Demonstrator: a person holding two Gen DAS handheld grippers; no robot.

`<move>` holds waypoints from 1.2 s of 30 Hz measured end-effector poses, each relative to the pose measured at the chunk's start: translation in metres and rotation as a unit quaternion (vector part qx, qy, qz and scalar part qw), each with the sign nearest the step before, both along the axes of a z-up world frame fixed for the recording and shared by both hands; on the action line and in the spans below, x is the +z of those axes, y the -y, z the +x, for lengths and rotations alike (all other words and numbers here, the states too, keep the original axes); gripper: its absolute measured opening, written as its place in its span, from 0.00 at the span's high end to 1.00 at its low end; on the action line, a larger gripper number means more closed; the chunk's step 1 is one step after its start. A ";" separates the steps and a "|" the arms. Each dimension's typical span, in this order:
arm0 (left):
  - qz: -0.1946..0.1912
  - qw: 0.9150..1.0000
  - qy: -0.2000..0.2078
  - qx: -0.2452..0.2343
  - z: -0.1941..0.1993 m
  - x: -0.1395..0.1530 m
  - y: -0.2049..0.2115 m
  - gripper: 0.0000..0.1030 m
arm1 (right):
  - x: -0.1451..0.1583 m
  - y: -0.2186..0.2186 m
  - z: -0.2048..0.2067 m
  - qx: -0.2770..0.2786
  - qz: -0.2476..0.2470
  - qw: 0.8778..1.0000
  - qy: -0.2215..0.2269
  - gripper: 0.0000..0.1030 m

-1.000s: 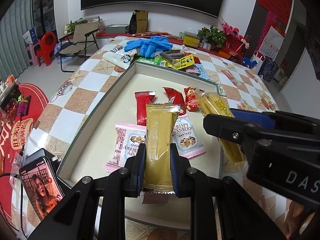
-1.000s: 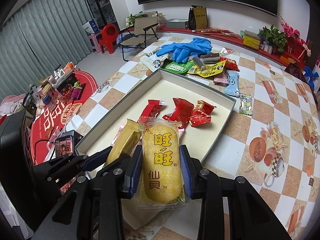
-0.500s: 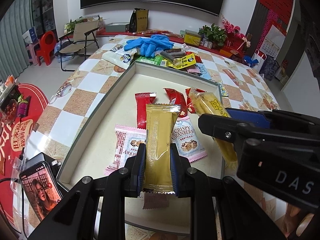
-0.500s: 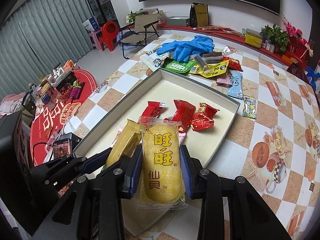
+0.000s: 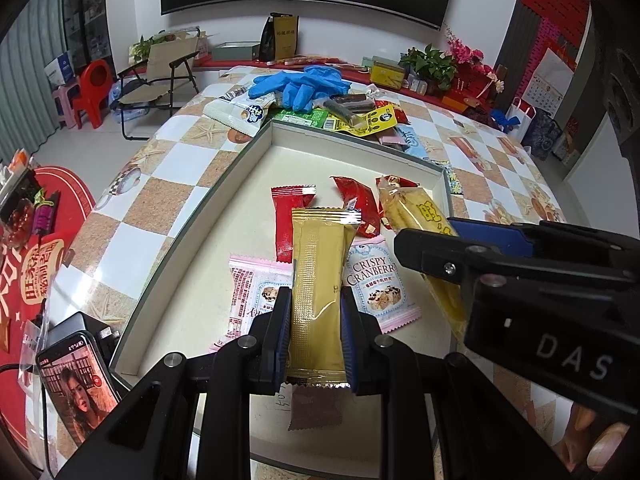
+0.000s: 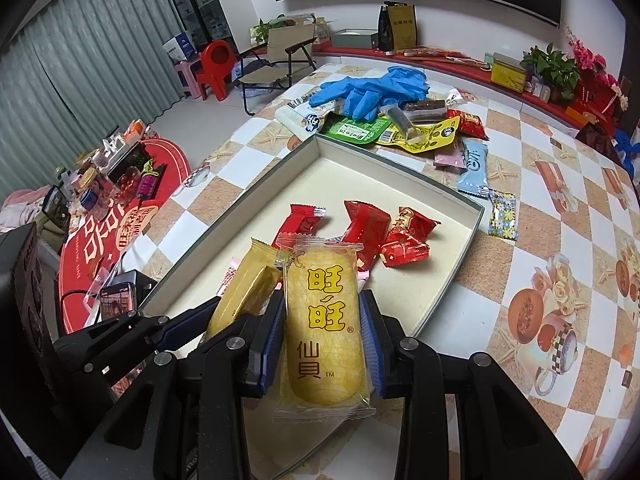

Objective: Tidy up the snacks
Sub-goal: 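Lower the gold packet into the tray with the left gripper while the right lowers the Wangwang packet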

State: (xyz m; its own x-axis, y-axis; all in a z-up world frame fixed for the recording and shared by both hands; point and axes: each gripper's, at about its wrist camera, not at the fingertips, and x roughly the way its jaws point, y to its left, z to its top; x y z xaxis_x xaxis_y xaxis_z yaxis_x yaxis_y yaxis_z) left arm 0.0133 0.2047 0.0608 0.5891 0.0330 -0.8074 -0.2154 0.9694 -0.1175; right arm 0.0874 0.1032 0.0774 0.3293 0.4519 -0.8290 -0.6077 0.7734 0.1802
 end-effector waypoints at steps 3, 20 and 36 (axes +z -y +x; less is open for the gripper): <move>-0.001 1.000 -0.002 0.002 0.002 -0.003 -0.002 0.76 | -0.003 0.000 0.004 0.000 -0.001 1.000 -0.002 0.64; 0.003 1.000 -0.001 0.003 0.008 0.000 -0.005 0.76 | -0.008 -0.006 0.016 -0.003 0.001 1.000 -0.011 0.64; 0.006 1.000 -0.004 0.000 0.014 0.002 -0.006 0.76 | -0.012 -0.007 0.022 -0.008 -0.001 1.000 -0.020 0.64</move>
